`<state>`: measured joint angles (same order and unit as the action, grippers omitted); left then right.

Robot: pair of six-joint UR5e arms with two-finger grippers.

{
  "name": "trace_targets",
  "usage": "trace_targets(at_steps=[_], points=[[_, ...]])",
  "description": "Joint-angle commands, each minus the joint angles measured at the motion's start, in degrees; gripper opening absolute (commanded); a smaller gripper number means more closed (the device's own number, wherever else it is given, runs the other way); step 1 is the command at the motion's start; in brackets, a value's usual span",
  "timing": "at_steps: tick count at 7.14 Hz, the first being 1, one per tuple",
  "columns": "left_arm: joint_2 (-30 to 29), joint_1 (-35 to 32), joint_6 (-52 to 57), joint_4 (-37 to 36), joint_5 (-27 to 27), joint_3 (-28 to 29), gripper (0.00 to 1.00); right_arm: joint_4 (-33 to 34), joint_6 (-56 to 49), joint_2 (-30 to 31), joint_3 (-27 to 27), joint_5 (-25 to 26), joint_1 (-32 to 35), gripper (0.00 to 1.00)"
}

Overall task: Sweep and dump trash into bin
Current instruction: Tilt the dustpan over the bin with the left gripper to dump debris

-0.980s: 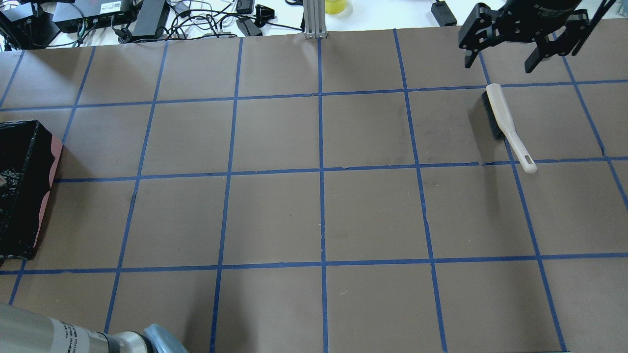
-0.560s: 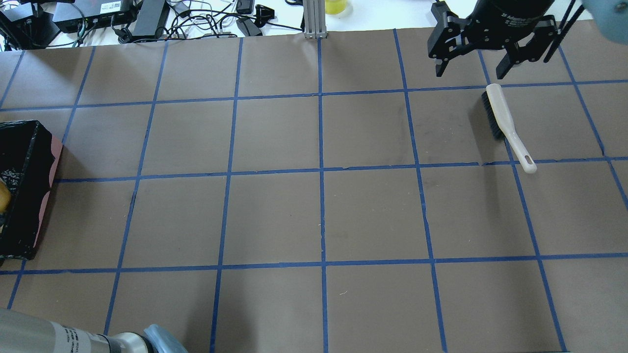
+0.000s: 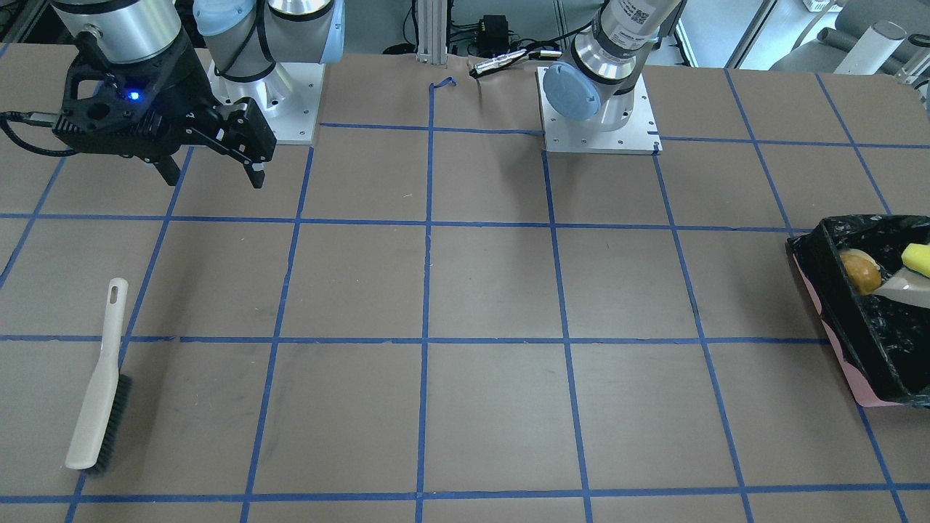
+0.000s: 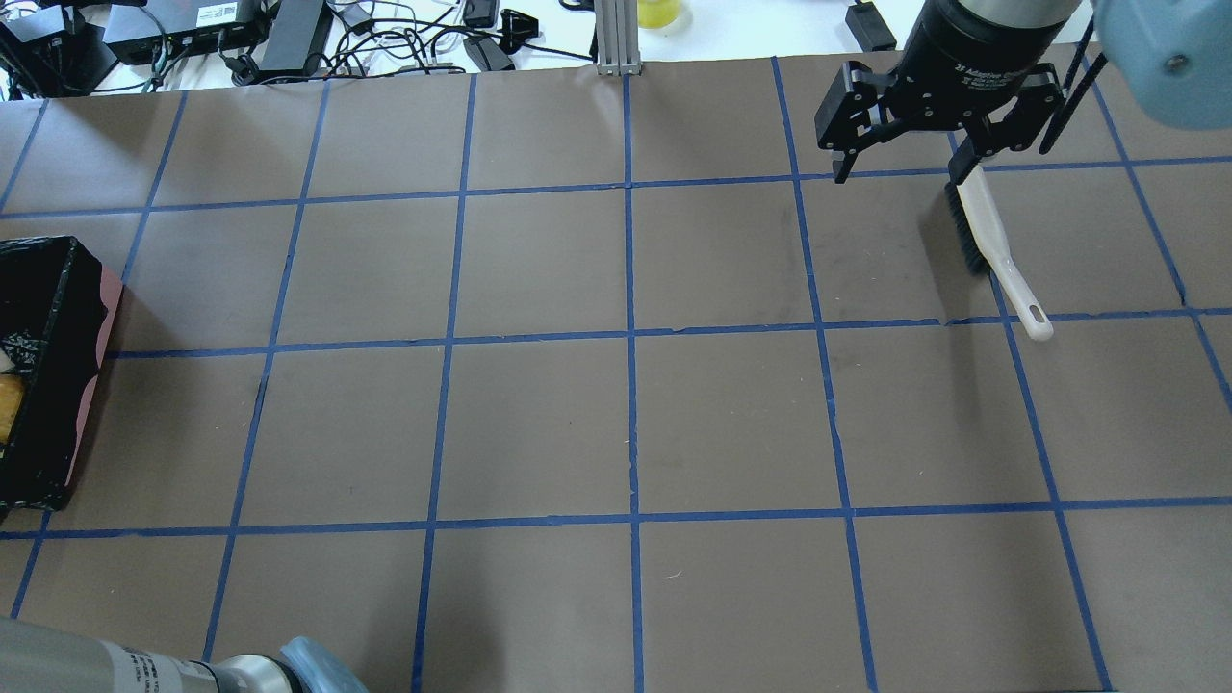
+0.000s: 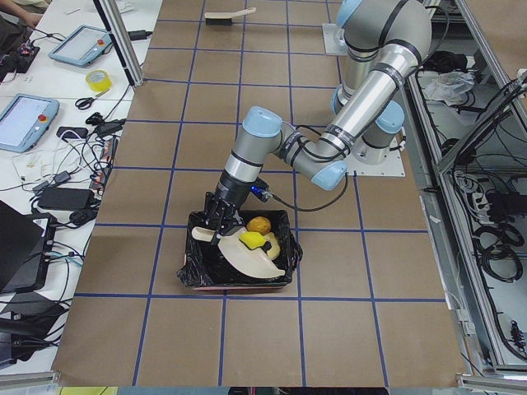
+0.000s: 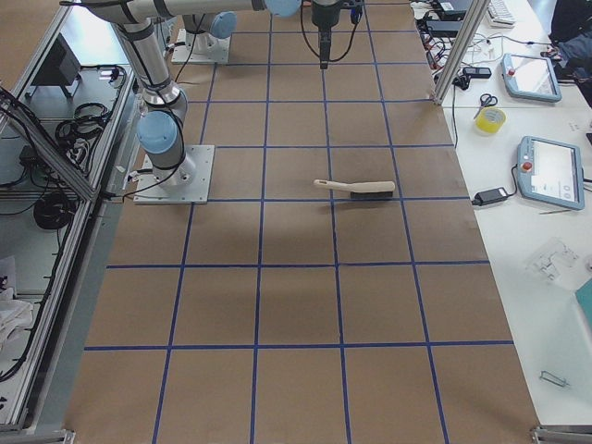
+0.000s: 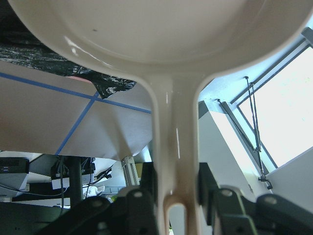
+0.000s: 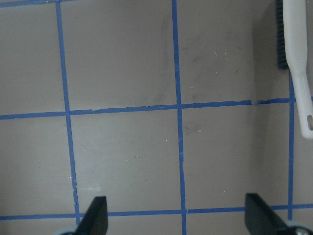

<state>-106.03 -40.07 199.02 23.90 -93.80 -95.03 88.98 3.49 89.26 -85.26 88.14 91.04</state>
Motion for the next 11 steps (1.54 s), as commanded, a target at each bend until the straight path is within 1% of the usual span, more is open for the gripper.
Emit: trace_targets(at_steps=[1, 4, 5, 6, 7, 10, 11], points=[[1.2, 0.0, 0.8, -2.0, -0.3, 1.3, 0.0, -0.3, -4.4, 0.1, -0.2, 0.7, 0.0, 1.0], [4.2, 0.1, 0.8, -5.1, -0.7, -0.7, 0.0, -1.5, -4.5, 0.0, -0.2, 0.7, 0.0, 1.0], [5.1, -0.1, 0.9, -6.7, -0.7, -2.1, 0.0, -4.1, -4.2, 0.0, -0.1, 0.7, -0.2, 1.0], [5.9, -0.1, 1.0, -13.7, -0.8, -6.0, 0.0, -4.4, -4.4, 0.0, -0.1, 0.8, -0.2, 1.0], [7.0, 0.0, 1.0, -18.4, -0.8, -10.1, 0.0, -4.5, -4.5, 0.0, -0.2, 0.8, -0.2, 1.0], [10.4, 0.1, 1.0, -19.5, -1.5, -14.4, 0.0, -5.0, -5.0, 0.0, -0.2, 0.9, -0.2, 1.0], [10.1, 0.1, 1.0, -23.2, -1.6, -15.9, 0.0, -4.9, -5.0, 0.0, -0.2, 1.0, -0.2, 1.0]])
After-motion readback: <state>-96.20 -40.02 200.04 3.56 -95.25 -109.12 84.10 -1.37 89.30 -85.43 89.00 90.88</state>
